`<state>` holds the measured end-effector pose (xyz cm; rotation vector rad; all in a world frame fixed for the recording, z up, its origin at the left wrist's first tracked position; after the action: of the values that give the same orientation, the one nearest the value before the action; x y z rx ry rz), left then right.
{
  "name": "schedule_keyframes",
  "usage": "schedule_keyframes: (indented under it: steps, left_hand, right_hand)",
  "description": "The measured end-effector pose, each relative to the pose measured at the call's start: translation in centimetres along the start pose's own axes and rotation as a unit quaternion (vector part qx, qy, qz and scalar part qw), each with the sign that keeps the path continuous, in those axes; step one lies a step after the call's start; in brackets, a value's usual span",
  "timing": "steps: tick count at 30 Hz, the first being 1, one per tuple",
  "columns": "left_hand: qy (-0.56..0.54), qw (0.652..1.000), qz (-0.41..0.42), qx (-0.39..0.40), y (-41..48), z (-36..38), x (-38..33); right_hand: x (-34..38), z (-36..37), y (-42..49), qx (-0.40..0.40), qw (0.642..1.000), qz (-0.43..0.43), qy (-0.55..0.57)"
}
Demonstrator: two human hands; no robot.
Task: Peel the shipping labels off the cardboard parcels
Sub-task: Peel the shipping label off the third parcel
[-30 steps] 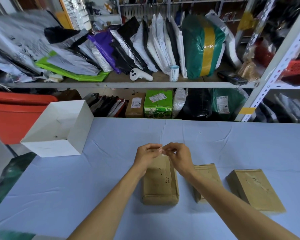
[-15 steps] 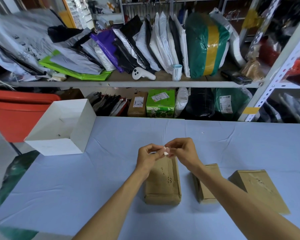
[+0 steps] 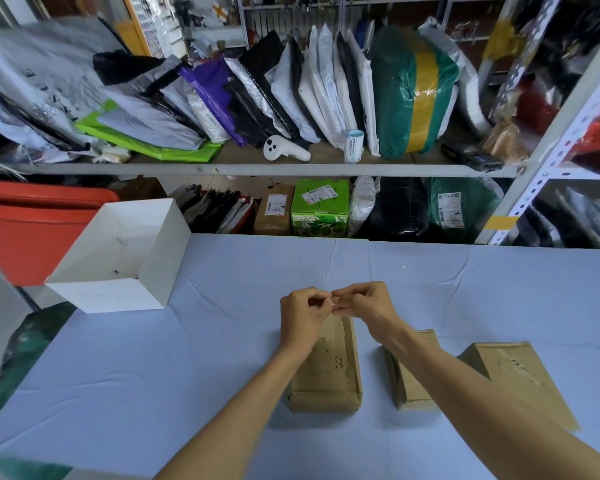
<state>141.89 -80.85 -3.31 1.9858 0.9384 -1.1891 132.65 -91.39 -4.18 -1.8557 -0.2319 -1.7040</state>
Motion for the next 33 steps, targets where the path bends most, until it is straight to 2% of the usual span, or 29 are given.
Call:
schedule_keyframes:
  steps: [4,7,9,12,17,21,26,30,33]
  left_hand:
    - [0.001,1.0,-0.023,-0.02,0.9,-0.4,0.7]
    - [-0.014,1.0,-0.021,-0.018,0.9,-0.2,0.4]
    - [-0.03,0.999,-0.025,-0.011,1.1,-0.1,0.1]
    - [-0.044,0.998,-0.038,0.013,1.2,0.5,0.1]
    - [-0.068,0.993,-0.071,0.062,1.3,0.9,0.4]
    - [-0.044,0.99,-0.068,0.115,1.1,1.4,0.2]
    - [-0.028,0.995,-0.043,0.081,1.3,1.1,0.2]
    - [-0.023,0.997,-0.031,0.065,1.2,0.7,0.1]
    - [-0.019,0.998,-0.021,0.049,1.2,0.6,-0.3]
  right_hand:
    - [-0.4,0.5,-0.2,0.047,0.998,0.016,0.04]
    - [-0.5,-0.3,0.0,0.022,0.995,0.027,0.091]
    - [-0.8,-0.4,0.0,0.033,0.992,0.049,0.113]
    - [-1.1,-0.5,0.1,0.044,0.992,0.062,0.104]
    - [-1.3,-1.1,0.5,-0.002,0.996,0.041,0.084]
    - [-2.0,-1.1,0.8,-0.045,0.998,0.047,0.02]
    - [-1.2,-0.8,0.3,-0.064,0.997,-0.024,-0.026]
    - [-0.5,-1.1,0.3,-0.087,0.995,-0.043,-0.023]
    - [0.0,-0.6,0.2,-0.065,0.992,-0.087,-0.064]
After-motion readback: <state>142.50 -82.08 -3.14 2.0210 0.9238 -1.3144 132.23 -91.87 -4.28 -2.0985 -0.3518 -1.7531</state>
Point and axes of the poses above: each hand's wrist, its own y-axis towards the middle knuckle, its own z-axis out of the palm, x = y × z, the point moved 5 cm from there along y, towards the middle knuckle, and after that the axes turned 10 degrees about -x, right-handed, at the moved point
